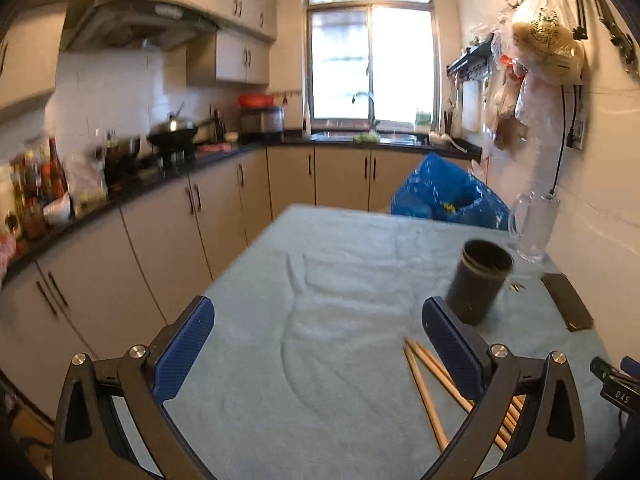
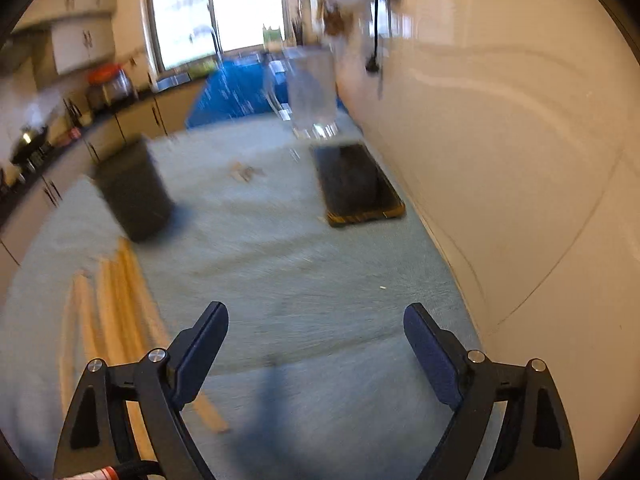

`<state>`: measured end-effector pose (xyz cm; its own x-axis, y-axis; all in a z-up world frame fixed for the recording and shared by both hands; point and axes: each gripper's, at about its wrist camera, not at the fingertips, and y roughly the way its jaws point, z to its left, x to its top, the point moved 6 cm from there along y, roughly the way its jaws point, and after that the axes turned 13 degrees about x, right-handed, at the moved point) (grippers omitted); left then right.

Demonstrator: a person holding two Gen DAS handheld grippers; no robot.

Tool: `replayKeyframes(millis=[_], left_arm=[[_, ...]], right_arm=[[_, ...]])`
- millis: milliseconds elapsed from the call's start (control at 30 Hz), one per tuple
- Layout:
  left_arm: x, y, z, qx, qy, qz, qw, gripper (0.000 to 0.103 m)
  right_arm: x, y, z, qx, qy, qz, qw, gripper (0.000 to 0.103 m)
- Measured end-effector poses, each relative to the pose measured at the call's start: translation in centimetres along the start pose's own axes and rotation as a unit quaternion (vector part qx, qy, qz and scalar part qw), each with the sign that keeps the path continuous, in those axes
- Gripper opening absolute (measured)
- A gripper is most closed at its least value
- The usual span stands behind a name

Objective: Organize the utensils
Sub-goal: 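Move both tools over the pile of wooden chopsticks, then grasp one wooden chopstick with the left gripper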

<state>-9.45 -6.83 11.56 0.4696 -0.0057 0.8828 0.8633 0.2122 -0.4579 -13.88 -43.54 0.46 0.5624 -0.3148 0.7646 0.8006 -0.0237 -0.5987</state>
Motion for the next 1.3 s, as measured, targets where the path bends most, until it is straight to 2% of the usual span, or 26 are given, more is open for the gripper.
replayKeyframes(millis=[100, 300, 533, 800, 1300], left_arm=[[-2.3, -1.0, 0.5, -0.014, -0.015, 0.016, 0.9997, 0.103], [-5.1, -3.7, 1.1, -0.003, -0.008, 0.001, 1.0000, 0.103], [-6.4, -4.9, 1.4, -0.005, 0.004, 0.013, 0.9999, 0.103], [-6.6, -5.4, 0.9, -0.002, 0.017, 0.008, 0.9998, 0.103], [-8.1, -2.3, -0.5, -0.010, 0.029, 0.066, 0.9973, 0.103]], right_arm=[[-0.3, -2.6, 2.5, 0.001, -0.006, -0.049, 0.999, 0.092], [-2.4, -5.4, 5.9, 0.018, -0.016, -0.095, 0.995, 0.092], [-3.4, -8.3, 6.1, 0.012, -0.015, -0.140, 0.990, 0.093], [-3.8, -8.9, 7.2, 0.019, -0.035, -0.139, 0.990, 0.094], [-4.7, -6.2, 7.5, 0.020, -0.047, -0.109, 0.993, 0.095]])
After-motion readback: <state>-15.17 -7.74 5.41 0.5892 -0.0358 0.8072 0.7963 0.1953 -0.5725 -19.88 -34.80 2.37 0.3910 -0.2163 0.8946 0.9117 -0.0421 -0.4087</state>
